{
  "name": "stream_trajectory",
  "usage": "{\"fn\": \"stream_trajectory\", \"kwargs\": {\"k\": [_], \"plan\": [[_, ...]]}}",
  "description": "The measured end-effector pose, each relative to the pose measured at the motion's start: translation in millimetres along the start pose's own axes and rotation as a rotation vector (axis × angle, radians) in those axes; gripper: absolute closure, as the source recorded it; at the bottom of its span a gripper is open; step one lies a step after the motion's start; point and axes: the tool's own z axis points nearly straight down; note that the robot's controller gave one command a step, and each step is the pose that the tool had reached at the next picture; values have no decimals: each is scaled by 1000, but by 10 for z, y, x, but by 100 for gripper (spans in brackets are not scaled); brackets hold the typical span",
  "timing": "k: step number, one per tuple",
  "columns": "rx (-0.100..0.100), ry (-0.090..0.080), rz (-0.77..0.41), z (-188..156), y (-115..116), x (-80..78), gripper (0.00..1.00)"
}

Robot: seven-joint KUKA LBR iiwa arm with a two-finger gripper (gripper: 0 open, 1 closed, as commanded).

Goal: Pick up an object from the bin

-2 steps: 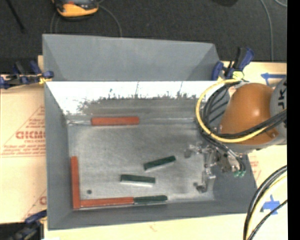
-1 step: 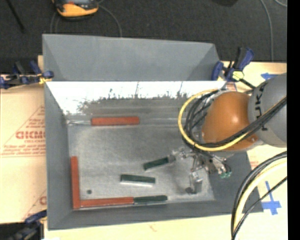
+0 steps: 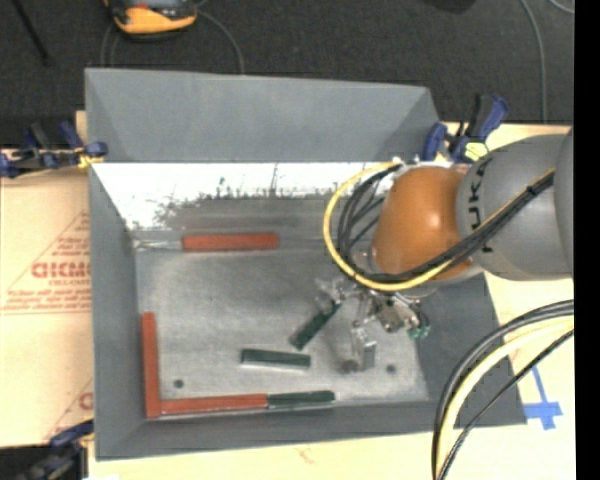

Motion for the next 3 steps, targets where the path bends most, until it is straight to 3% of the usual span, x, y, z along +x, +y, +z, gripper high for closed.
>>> {"fn": "stream_trajectory", "kwargs": {"k": [1,2,3], "plan": [[1,-5,0,7,219,-234,100],[1,-5,-1,7,219,-234,100],[4,-9,67,-1608,-128,-319,100]]}}
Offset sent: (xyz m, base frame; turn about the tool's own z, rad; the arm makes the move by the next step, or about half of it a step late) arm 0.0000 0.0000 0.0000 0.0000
